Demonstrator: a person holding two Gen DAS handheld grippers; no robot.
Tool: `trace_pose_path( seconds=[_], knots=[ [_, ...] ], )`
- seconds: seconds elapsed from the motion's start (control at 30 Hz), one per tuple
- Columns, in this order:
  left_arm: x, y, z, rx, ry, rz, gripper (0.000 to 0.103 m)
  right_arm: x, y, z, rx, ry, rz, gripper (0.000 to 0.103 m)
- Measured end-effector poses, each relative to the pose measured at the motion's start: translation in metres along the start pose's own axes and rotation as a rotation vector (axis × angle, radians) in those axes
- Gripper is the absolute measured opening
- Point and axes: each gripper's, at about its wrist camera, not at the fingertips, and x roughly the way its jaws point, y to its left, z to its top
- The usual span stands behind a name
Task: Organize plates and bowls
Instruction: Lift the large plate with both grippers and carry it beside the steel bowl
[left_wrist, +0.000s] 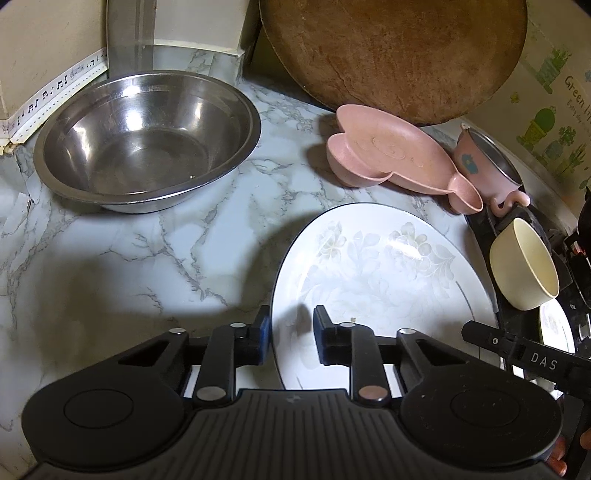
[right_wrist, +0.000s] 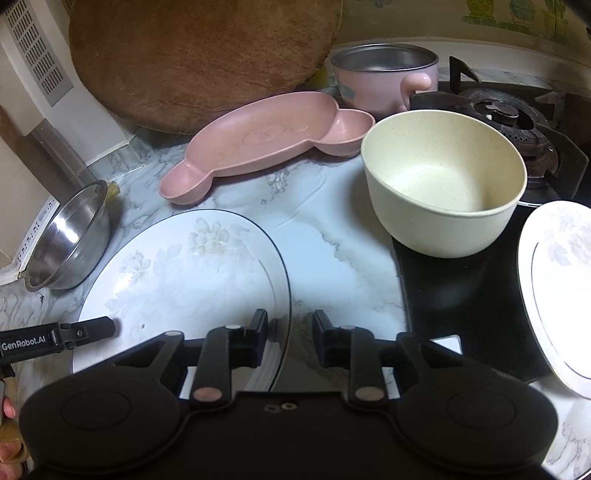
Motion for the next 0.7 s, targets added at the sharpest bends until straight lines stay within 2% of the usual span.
trace_pose_path(
  seconds=[0.1, 0.33, 0.7],
  knots=[
    [-0.002, -0.001, -0.002, 0.018, -0.007, 0.007, 0.02, -0.001, 0.007, -0.002, -0.024, -0.004, 0.0, 0.018],
    [-0.01, 0.003, -0.009, 0.016, -0.026, 0.02, 0.02, -0.003, 0.016, -0.004, -0.07, -0.008, -0.029, 0.018],
    [-0.049, 0.047, -0.025, -0.084, -0.072, 0.074, 0.02, -0.009, 0.06, -0.017, -0.17, -0.02, 0.021, 0.016]
  ],
)
